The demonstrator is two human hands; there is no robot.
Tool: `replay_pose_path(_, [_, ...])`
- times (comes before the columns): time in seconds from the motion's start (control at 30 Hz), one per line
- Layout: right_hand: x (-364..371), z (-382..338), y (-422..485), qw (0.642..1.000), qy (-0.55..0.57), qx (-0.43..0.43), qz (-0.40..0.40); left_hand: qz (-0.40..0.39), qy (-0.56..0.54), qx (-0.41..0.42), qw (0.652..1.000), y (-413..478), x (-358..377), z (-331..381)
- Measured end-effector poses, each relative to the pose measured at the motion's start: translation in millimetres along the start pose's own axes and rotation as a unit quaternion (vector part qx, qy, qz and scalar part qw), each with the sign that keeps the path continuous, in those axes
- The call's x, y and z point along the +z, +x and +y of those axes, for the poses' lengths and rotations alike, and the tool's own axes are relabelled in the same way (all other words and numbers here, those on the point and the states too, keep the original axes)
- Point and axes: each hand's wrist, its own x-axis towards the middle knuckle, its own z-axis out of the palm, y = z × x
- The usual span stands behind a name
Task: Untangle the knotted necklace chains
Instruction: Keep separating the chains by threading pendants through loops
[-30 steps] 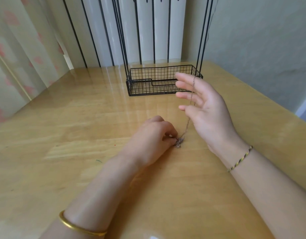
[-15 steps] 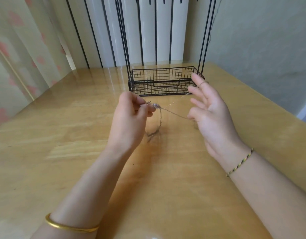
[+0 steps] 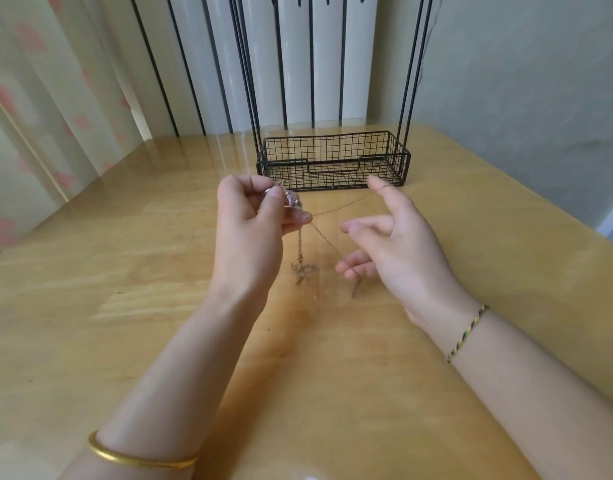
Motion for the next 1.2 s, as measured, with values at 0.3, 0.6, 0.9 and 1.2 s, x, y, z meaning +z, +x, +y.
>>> replay_pose_path(0.3, [-7, -7, 4, 0.957, 0.290, 0.001, -0.010, 0.017, 0.022, 0.002, 1.000, 3, -3, 0])
replay_pose_path(0.6, [-13, -12, 5, 0.889, 0.426, 0.151, -0.072, 0.058, 0.047, -0.008, 0.997, 8, -11, -3])
replay_pose_path(0.9, [-17, -18, 4, 0.921, 0.344, 0.124, -0.132, 0.146, 0.093, -0.017, 0.985, 17, -18, -8])
replay_pose_path(1.2, [-16, -10, -5, 0.927, -0.344, -0.082, -0.125, 0.136, 0.099, 0.019, 0.985, 15, -17, -10])
